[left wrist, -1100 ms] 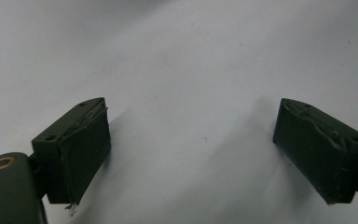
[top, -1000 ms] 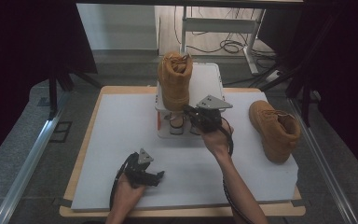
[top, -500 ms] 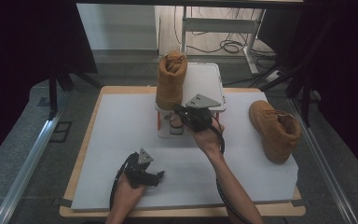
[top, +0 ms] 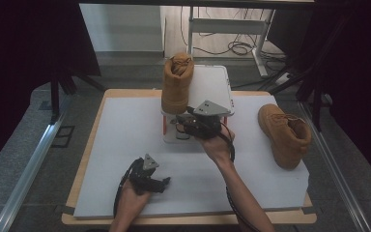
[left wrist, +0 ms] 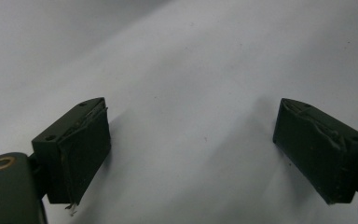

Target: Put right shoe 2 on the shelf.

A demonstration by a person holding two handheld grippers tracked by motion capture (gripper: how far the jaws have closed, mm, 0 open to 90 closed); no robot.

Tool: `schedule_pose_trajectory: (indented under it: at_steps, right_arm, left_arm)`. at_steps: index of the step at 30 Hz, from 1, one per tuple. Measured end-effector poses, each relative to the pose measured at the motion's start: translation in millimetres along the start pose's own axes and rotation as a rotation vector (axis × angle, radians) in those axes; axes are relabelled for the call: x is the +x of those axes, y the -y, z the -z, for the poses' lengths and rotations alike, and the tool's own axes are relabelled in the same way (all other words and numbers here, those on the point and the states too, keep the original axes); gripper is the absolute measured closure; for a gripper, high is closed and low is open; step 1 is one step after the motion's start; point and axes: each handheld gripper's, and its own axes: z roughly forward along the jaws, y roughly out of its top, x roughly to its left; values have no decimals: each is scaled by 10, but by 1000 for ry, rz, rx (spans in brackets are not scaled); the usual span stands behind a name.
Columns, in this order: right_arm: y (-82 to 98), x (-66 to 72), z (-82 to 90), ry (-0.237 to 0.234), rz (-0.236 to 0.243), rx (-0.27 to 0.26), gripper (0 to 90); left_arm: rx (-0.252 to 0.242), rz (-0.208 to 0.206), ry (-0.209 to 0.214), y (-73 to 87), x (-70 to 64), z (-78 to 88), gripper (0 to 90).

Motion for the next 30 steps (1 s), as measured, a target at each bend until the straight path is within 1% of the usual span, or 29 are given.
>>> schedule_pose_trajectory:
  at_steps: [2,4,7,10,13,15,20,23,25,27,28,30]
  right_arm:
    - [15,-26,27,1,-10,-5,416]
    - [28,-59,61,-10,-23,-21,380]
    - [44,-96,106,-13,-30,-23,308]
    - [57,-126,127,-5,-25,-7,239]
    - [75,-159,168,8,-20,-11,186]
    - [86,-175,198,12,-29,-14,139]
    - [128,-192,272,41,-20,-5,117]
    - [179,-217,313,40,-25,4,94]
    - [212,-234,333,47,-25,15,85]
    - [253,-253,354,54,-25,20,66]
    - [279,-263,367,58,-28,21,39]
    - [310,-275,383,62,-24,17,14]
  left_arm:
    - [0,0,0,0,0,0,106]
    - [1,0,0,0,0,0,106]
    - [1,-1,0,0,0,1,106]
    - [-1,-1,0,1,0,-1,105]
    - [-1,-1,0,1,-1,-1,106]
    - [-2,0,-1,1,-1,-1,105]
    - [1,-4,-1,1,1,2,106]
    - [3,-5,-1,0,1,3,106]
    - [4,-6,-2,0,2,3,106]
    - [4,-6,-2,0,2,3,106]
    - [3,-5,-2,0,2,3,106]
    - [3,-5,-2,0,1,3,106]
